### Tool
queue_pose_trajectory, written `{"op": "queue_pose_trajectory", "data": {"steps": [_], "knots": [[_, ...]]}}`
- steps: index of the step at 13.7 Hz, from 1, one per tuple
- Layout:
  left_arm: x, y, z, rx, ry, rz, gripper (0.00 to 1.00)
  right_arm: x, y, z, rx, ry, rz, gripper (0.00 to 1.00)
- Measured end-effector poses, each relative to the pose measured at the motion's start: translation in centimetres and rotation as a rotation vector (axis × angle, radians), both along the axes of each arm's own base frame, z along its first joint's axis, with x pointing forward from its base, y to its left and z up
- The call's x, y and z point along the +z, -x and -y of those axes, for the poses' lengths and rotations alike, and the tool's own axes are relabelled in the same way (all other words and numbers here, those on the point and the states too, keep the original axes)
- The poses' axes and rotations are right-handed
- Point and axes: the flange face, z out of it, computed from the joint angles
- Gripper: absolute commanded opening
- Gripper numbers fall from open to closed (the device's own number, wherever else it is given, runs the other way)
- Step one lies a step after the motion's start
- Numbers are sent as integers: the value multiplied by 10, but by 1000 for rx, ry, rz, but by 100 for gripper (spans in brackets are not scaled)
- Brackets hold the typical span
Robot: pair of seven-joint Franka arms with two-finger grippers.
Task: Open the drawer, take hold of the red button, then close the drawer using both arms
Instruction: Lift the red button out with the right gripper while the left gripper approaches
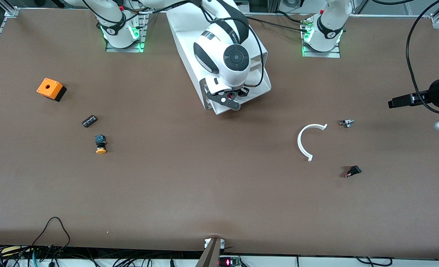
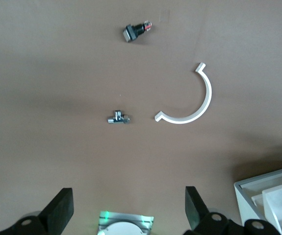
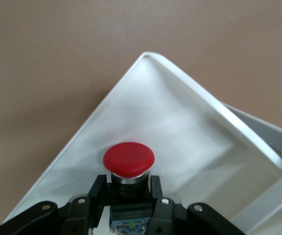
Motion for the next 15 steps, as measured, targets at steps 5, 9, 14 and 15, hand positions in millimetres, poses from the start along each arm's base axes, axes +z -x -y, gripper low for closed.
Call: {"op": "queue_pose_trajectory", "data": {"steps": [5, 9, 14, 15], "knots": [[1, -5, 4, -74, -15, 38, 100, 16, -29, 17, -5, -33, 27, 18], [-7, -8, 10, -95, -7, 33, 100, 26, -49, 37, 10, -42, 26, 18], [-40, -20, 63, -164, 9, 21, 100, 51, -118, 121, 134, -69, -8, 18], [-42, -22, 78, -175, -13, 30, 100, 54, -131, 139, 172, -85, -3, 18]]}}
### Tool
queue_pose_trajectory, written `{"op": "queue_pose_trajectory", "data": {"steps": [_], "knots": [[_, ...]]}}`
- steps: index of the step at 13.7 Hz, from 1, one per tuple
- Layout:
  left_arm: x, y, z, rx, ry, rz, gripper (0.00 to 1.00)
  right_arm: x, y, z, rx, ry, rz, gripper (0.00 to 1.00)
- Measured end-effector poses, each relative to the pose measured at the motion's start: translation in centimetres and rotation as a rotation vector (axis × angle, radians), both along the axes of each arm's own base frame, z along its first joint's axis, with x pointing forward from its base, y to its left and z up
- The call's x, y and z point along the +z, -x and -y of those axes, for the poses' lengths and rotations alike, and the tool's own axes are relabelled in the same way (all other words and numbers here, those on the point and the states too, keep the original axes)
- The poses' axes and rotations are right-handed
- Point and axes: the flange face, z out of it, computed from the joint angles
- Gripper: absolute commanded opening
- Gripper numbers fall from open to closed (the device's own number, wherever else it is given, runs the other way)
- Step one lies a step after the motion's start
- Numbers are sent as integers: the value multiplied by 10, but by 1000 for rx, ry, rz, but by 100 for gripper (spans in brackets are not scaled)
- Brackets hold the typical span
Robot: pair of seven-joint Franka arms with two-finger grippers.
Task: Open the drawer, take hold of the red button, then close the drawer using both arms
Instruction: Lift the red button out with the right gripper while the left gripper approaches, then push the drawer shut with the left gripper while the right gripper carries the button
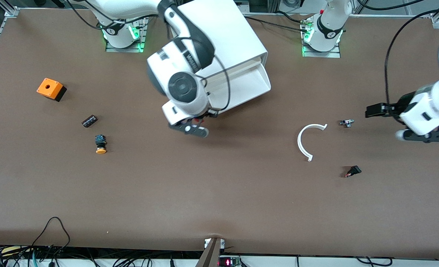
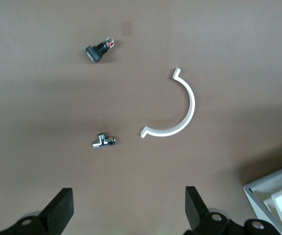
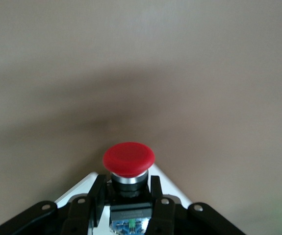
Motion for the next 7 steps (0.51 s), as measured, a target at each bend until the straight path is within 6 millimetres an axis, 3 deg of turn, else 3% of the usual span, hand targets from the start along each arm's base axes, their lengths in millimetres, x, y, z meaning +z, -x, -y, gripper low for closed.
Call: {"op": "queue_pose_trajectory", "data": {"steps": [4, 7], "knots": [[-21, 2, 84, 115, -49, 5, 100, 6, -36, 82, 204, -24, -13, 18], [-61, 13, 161, 206, -50, 41, 100, -12, -57, 144, 322, -4, -30, 18]]}}
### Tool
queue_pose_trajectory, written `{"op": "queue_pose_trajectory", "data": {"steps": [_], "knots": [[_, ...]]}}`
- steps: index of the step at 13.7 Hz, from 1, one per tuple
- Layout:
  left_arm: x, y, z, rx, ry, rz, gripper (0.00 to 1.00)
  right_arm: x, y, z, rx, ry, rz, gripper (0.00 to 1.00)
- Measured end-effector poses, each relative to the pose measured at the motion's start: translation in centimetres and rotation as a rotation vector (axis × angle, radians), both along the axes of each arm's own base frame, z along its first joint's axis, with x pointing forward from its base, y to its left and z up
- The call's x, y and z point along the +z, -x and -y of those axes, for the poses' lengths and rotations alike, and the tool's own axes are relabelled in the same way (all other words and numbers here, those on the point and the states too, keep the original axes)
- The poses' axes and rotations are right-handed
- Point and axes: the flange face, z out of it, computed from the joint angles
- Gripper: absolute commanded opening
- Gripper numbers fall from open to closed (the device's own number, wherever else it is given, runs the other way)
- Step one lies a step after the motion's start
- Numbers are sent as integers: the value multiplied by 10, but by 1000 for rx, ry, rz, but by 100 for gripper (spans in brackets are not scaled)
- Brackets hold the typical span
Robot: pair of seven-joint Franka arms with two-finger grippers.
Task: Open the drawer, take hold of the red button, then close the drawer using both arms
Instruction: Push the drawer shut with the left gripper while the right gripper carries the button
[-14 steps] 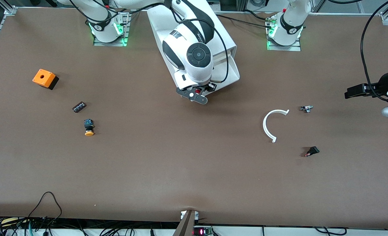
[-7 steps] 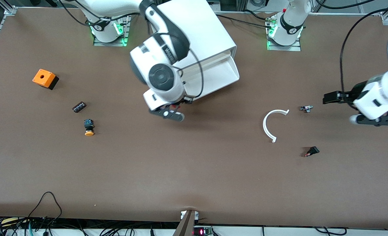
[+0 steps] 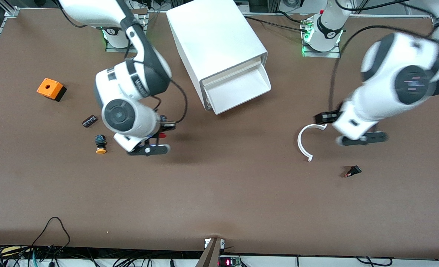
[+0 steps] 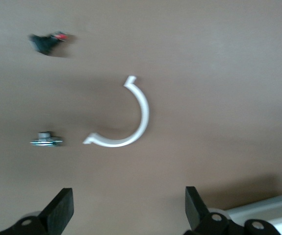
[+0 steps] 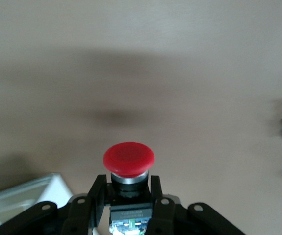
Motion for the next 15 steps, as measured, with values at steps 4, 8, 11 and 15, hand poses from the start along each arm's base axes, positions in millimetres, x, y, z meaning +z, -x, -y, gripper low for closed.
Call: {"op": "queue_pose_trajectory", "data": {"steps": [4, 8, 11, 15], "knots": [[-52, 28, 63, 136, 10, 30, 100, -15, -20, 84, 130, 19, -19, 18], [-92, 70, 126, 234, 9, 67, 100, -15, -23, 178, 256, 3, -13, 18], [-122, 102, 159, 265, -41, 136, 100, -26, -7, 275, 355, -18, 12, 18], [-145, 127, 194, 298, -56, 142, 100, -63, 21, 370, 420, -16, 43, 18]]}}
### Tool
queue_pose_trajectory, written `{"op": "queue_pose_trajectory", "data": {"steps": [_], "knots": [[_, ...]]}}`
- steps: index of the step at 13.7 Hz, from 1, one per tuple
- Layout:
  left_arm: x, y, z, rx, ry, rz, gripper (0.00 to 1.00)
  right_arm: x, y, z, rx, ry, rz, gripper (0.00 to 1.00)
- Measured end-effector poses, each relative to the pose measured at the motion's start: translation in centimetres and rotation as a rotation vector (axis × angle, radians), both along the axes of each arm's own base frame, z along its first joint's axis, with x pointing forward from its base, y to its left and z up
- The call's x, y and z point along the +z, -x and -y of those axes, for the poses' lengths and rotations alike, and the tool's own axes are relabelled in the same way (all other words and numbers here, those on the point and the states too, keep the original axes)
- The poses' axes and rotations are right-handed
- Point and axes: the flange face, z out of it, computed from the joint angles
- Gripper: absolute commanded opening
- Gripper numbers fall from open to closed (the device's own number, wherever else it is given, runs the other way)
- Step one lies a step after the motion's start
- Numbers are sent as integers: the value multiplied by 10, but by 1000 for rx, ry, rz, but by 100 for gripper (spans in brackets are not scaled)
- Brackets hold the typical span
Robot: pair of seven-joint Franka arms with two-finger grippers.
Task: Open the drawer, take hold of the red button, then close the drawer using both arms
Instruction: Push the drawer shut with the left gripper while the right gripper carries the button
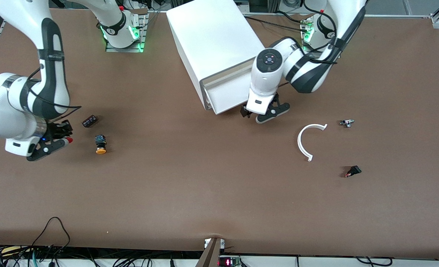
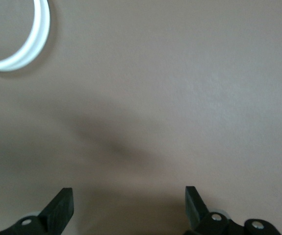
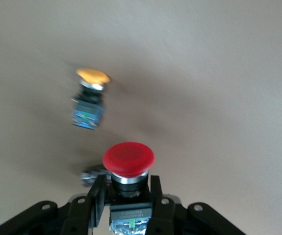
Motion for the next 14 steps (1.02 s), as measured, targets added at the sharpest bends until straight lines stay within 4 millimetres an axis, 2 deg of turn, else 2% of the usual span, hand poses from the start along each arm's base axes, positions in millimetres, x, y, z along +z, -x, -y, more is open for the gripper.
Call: {"op": "queue_pose_trajectory", "data": {"steps": [2, 7, 11, 14], "knots": [[-6, 6, 8, 19, 5, -5, 100, -19, 7, 18, 13, -5, 15, 18], [-20, 25, 29, 40, 35, -68, 100, -58, 6, 38, 43, -34, 47, 19], [-23, 37, 42, 55, 70, -123, 100, -80, 2, 43, 42, -52, 89, 20], [-26, 50, 55, 56, 95, -166, 100, -102, 3, 44, 19, -70, 99, 25]]}}
